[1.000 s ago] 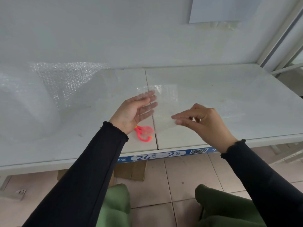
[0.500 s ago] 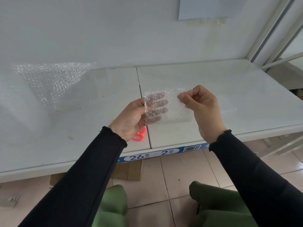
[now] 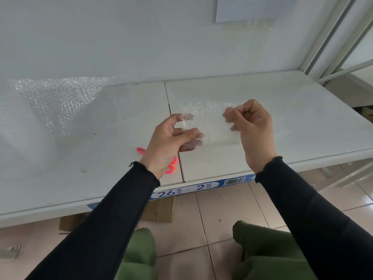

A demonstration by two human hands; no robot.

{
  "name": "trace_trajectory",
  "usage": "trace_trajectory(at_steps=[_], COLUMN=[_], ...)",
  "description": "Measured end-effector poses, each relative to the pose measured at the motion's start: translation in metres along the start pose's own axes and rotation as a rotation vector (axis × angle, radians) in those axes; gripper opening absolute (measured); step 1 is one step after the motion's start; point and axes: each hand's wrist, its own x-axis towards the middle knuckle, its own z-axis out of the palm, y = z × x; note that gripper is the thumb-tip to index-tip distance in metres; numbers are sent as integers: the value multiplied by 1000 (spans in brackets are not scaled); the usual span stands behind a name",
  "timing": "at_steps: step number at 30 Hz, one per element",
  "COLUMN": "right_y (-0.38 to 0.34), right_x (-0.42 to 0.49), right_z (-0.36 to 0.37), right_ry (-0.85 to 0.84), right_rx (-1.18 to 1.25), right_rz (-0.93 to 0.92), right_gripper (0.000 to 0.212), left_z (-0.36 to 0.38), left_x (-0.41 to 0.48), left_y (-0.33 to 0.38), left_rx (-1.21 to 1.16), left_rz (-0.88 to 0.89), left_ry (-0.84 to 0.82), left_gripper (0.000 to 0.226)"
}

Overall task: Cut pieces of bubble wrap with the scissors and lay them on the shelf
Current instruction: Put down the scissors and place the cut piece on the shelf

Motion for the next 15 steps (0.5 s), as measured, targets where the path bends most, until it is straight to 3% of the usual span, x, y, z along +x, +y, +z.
trace_trajectory(at_steps=[5,10,13,15], right_y=[1,3,4,6], right_x=[1,4,6,8], right_z=[0,-2,-5,-7], right_ry=[11,34,30,27], right_rx=[-4,-33,-104,-137], right_rz=[-23,-51,-70,-62], right_gripper=[21,19,29,33], left_z=[5,12,9,9], left_x=[-1,-2,0,0], left_y=[-4,-7,-8,-9], left_rx=[12,19,41,87], left_rz=[-2,7,92,147], left_ry=[6,35,-28,-104], left_gripper=[25,32,75,85])
